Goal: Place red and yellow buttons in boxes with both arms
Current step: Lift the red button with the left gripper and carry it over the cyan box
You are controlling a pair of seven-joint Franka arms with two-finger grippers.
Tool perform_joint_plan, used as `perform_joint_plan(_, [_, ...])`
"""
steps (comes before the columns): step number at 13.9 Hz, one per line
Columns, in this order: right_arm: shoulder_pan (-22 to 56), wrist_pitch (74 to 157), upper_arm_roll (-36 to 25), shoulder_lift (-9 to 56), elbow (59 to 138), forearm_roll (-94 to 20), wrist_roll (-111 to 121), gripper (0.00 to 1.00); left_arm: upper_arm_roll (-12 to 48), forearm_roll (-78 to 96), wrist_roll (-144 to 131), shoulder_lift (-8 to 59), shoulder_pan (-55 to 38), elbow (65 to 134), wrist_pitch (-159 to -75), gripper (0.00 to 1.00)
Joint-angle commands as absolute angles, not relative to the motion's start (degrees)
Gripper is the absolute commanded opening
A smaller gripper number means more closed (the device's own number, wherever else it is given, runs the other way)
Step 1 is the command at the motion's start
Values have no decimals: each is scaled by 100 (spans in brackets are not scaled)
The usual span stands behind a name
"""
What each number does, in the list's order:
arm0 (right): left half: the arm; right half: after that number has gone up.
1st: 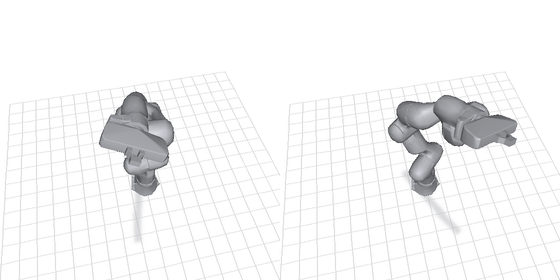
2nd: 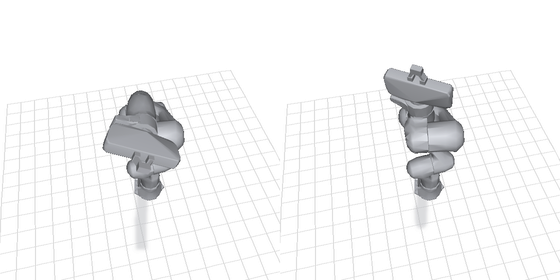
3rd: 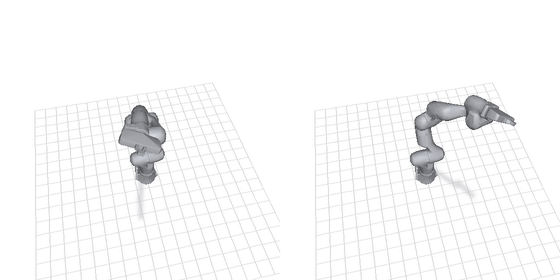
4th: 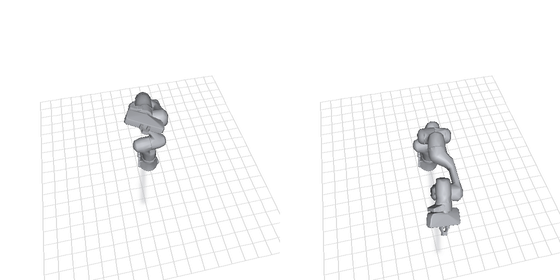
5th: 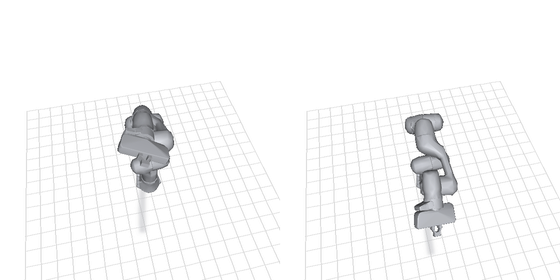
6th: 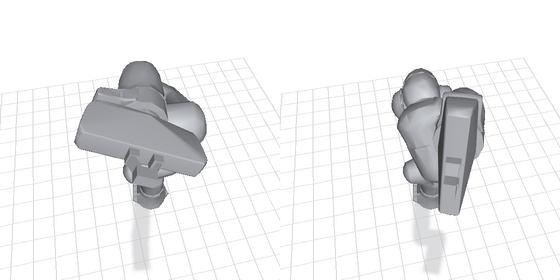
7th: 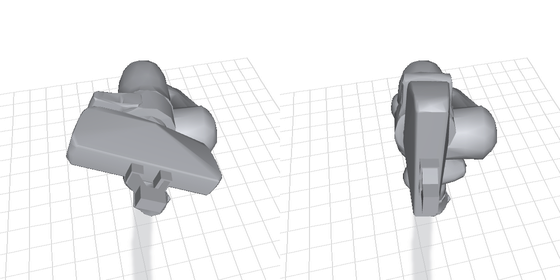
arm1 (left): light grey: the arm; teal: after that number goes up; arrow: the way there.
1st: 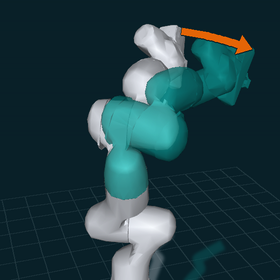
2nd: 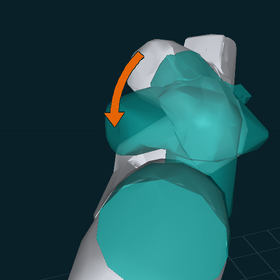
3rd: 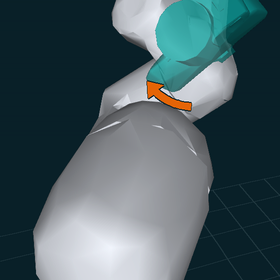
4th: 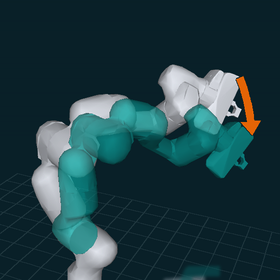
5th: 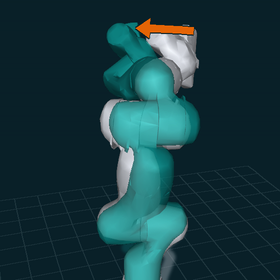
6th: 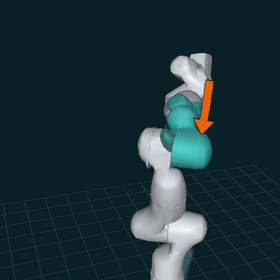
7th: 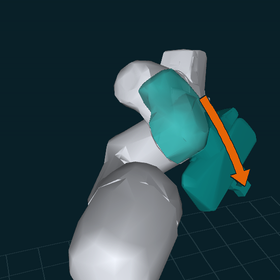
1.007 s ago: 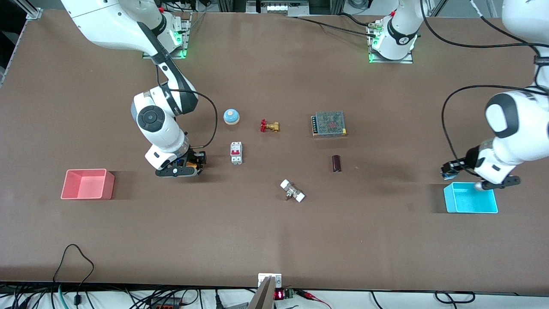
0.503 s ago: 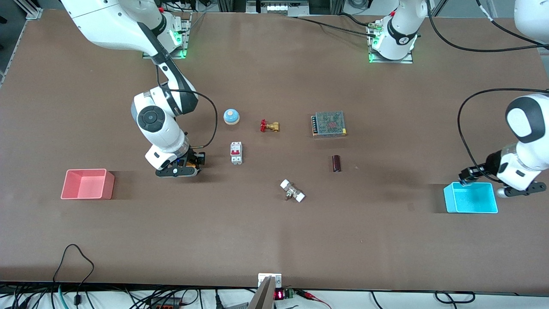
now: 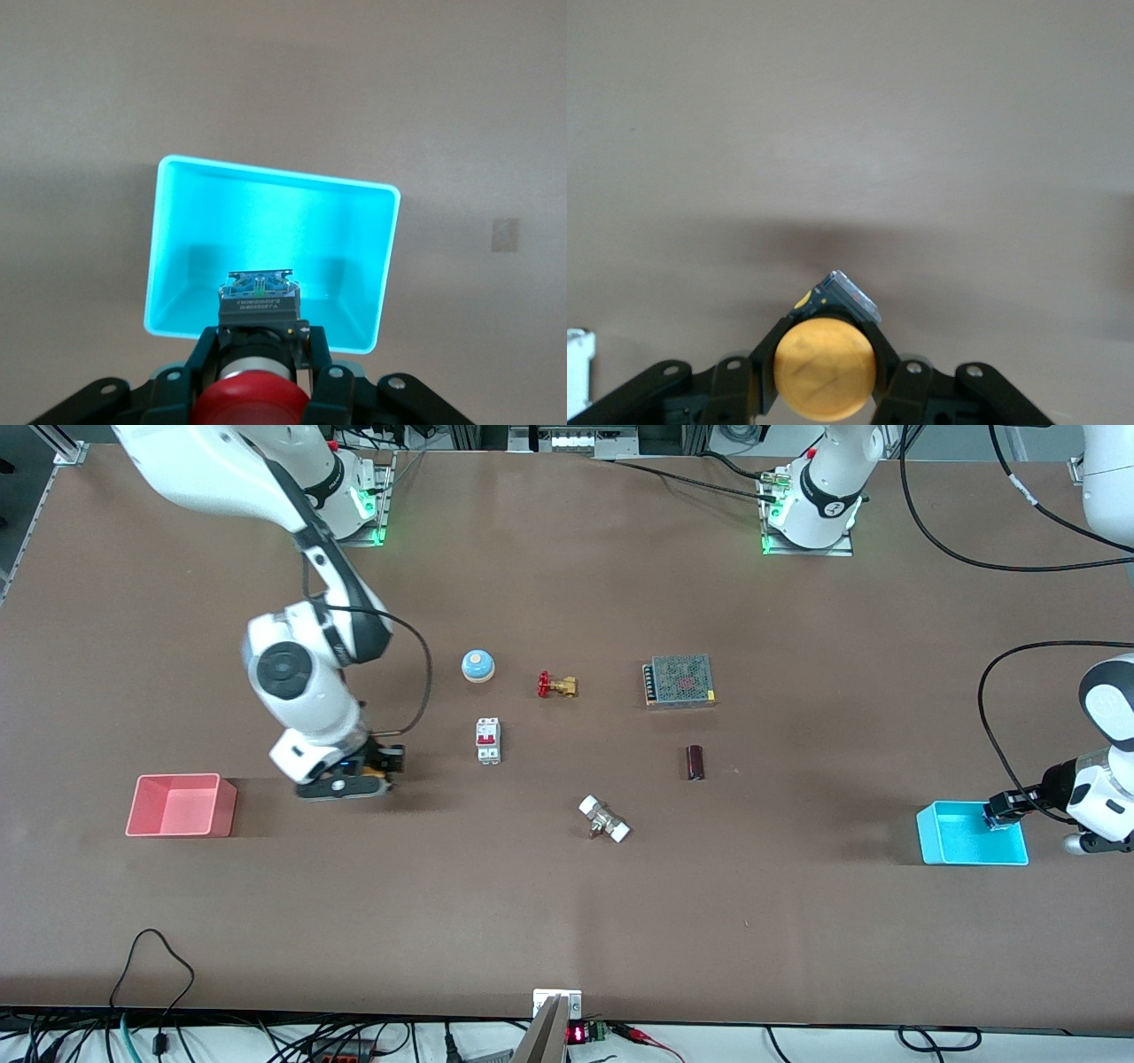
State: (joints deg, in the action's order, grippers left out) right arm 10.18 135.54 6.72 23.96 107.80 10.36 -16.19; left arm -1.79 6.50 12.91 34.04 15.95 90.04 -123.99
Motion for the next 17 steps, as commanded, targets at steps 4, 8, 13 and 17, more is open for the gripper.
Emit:
perform_joint_plan(4, [-104,12489,300,1362,10661,555,821,32,-167,598,1424,3911,1591,8649,-12313,30])
perform_joint_plan(8, [-149,12603,-552,1686,10468,-208,2255,32,-167,589,1494,4104,1591,8377,-12313,30])
perform_joint_plan(13, [-465,13481,-861,2425,10450,-1177,3953,32,-167,589,1485,4289,1538,8332,-12322,30])
perform_joint_plan(17, [-536,13772,-861,2645,10406,-1195,4069,32,-167,598,1511,4412,1600,8323,-12322,31])
